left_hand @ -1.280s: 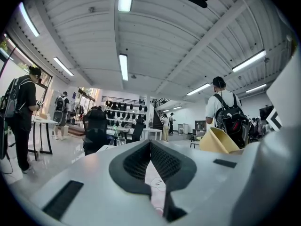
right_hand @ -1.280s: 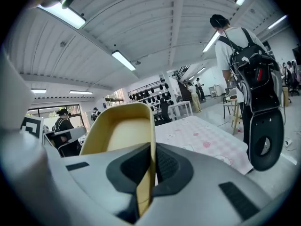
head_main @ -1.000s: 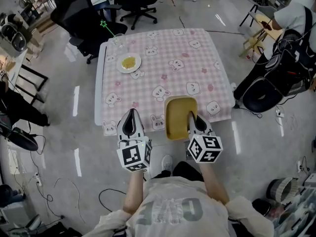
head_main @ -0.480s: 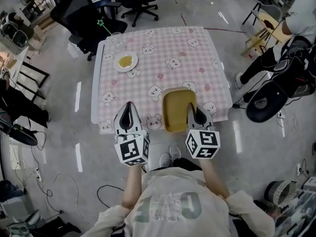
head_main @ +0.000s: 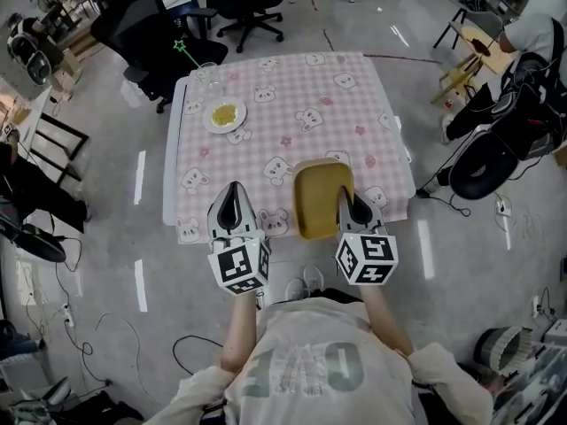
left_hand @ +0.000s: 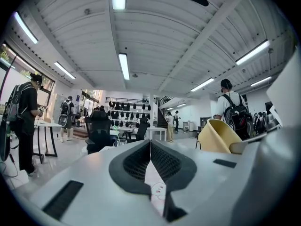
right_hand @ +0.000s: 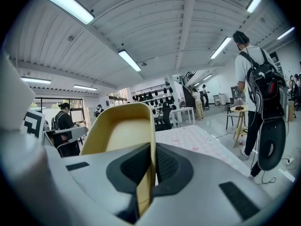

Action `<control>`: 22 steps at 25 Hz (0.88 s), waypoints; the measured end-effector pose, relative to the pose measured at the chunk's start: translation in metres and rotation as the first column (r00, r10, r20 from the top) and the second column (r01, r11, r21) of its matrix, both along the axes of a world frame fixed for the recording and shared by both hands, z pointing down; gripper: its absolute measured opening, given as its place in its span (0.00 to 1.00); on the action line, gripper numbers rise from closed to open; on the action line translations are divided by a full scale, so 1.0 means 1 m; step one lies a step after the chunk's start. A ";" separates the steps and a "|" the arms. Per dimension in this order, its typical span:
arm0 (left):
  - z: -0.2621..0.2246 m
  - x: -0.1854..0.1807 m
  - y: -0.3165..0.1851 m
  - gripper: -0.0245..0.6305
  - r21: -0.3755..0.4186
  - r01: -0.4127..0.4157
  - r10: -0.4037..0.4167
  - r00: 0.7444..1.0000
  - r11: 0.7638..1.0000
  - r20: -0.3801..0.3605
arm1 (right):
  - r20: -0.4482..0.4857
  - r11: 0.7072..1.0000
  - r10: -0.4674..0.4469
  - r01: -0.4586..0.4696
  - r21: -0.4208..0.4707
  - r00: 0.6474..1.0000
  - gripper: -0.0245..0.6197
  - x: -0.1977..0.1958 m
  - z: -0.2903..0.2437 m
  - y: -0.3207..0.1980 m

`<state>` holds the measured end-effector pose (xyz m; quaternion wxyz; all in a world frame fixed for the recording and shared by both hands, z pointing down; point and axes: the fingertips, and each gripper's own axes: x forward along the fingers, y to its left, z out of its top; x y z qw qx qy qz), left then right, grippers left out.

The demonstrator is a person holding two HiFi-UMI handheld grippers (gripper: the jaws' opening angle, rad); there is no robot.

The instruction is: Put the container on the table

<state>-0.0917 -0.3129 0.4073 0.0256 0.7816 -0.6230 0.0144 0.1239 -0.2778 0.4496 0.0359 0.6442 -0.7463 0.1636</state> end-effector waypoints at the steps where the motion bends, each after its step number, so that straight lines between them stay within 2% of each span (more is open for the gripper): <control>1: 0.000 0.000 -0.001 0.08 0.001 0.000 0.000 1.000 1.000 -0.001 | 0.000 1.000 0.001 -0.001 -0.001 1.000 0.09 0.000 0.001 -0.001; 5: -0.002 -0.002 -0.005 0.08 0.013 0.002 -0.003 1.000 1.000 0.002 | 0.010 1.000 0.000 0.000 -0.006 1.000 0.09 -0.002 0.002 -0.008; 10: -0.004 -0.006 -0.008 0.08 0.016 0.016 -0.016 1.000 1.000 0.010 | 0.015 0.999 -0.003 0.004 -0.055 1.000 0.09 0.000 0.007 -0.025; 15: -0.002 -0.009 0.001 0.08 0.008 0.039 -0.039 0.999 0.999 0.012 | 0.088 0.997 -0.014 0.020 -0.071 0.996 0.09 0.007 0.008 -0.044; 17: -0.004 -0.013 0.003 0.08 0.007 0.051 -0.052 0.999 0.999 0.008 | 0.082 0.997 -0.017 0.024 -0.079 0.996 0.09 0.009 0.006 -0.061; 19: -0.006 -0.016 0.002 0.08 0.007 0.060 -0.060 0.998 0.998 0.006 | 0.073 0.993 -0.027 0.035 -0.109 0.997 0.09 0.009 0.007 -0.080; 22: -0.006 -0.020 0.004 0.08 0.005 0.072 -0.072 0.997 0.997 0.006 | 0.099 0.975 -0.063 0.083 -0.205 0.993 0.09 0.004 0.025 -0.105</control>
